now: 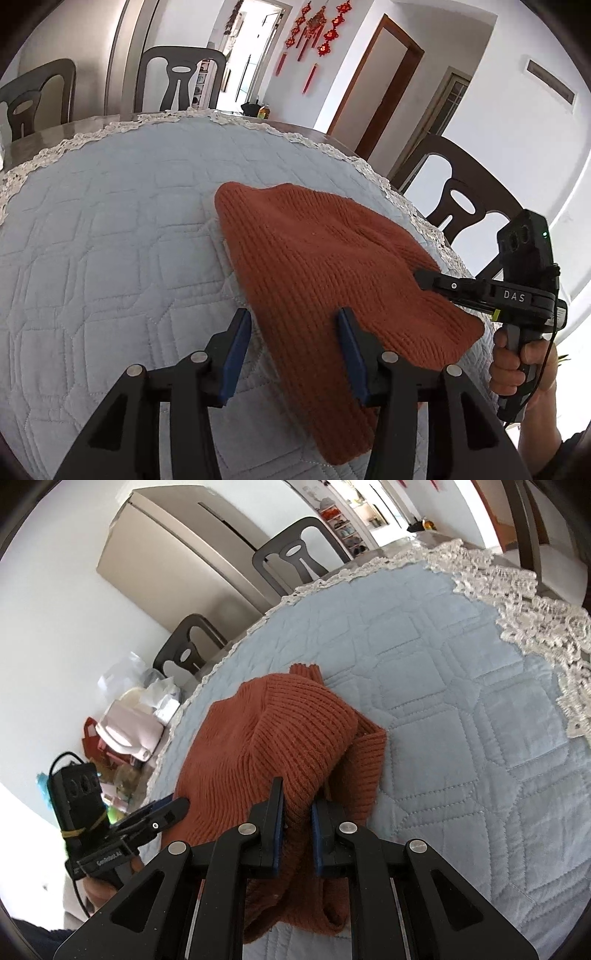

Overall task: Fold small clothes
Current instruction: 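Fold the held side over the sweater toward the left tool with the right tool, then open the right tool and release the folded side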

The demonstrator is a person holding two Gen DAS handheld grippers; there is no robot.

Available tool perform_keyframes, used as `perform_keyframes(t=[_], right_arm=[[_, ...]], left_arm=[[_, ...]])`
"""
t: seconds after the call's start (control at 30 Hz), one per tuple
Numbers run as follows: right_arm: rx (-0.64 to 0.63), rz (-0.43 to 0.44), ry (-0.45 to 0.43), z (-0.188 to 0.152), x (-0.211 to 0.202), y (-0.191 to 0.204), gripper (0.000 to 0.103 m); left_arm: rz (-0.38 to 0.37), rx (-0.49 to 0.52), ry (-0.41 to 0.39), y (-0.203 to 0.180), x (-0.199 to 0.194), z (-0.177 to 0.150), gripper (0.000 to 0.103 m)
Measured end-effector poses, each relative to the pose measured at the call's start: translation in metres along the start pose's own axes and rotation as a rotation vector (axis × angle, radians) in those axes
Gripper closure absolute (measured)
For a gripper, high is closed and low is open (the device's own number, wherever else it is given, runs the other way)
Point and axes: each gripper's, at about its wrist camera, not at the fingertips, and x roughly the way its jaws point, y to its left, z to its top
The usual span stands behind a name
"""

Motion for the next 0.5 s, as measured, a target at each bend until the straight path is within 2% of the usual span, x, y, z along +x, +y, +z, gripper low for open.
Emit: perform_keyframes(t=[0.23, 0.4, 0.5], right_arm=[[-0.017, -0.022, 0.014, 0.004, -0.002, 0.005, 0.089], [-0.080, -0.076, -0.070, 0.012, -0.027, 0.020, 0.088], [-0.122, -0.070, -0.100, 0.017, -0.029, 0.032, 0.088]], left_arm=[[0.010, 0.005, 0.001, -0.002, -0.001, 0.000, 0.051], [0.032, 0.037, -0.036, -0.003, -0.015, 0.012, 0.051], [0.045, 0.042, -0.049, -0.003, -0.011, 0.024, 0.051]])
